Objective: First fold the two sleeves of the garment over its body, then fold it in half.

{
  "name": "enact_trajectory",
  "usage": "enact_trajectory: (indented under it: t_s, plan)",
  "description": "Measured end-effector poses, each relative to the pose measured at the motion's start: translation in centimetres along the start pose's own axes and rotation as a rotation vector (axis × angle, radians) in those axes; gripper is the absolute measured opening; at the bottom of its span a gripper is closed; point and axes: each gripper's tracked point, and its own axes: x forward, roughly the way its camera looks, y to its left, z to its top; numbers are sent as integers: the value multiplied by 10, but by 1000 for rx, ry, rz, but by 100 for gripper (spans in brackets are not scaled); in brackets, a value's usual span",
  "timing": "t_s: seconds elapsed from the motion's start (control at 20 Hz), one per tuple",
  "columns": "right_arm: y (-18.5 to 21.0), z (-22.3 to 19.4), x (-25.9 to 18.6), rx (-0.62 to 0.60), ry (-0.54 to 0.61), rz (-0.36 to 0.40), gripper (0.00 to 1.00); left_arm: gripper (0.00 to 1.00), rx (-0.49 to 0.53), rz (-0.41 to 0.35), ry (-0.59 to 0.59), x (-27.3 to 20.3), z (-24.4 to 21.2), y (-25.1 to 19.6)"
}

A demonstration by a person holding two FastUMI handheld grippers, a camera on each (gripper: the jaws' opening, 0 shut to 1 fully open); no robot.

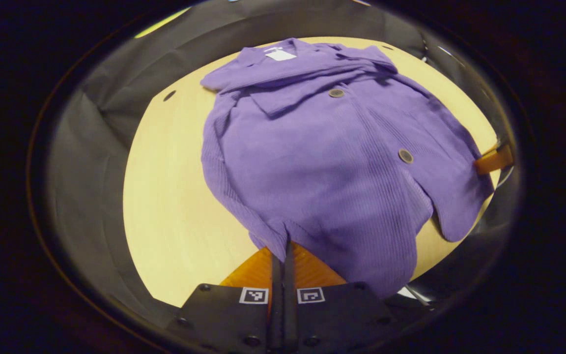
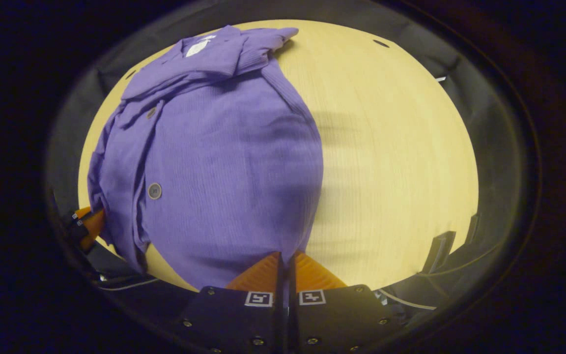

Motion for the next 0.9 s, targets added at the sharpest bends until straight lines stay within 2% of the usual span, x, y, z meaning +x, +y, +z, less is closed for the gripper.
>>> enact_trajectory:
  t_s: [0.2,0.4,0.6,0.9]
  plan:
    - [7,36,-30,29,-99,59,5,7,-60,-1,-100,-30,50,21]
    - [18,79,-53,4,-193,98,5,6,-62,-6,-167,-51,88,26]
    - [22,127,-73,-1,-288,122,5,7,-81,-6,-229,-59,130,32]
    - [16,208,-94,31,-426,144,5,7,-131,34,-357,-65,215,66]
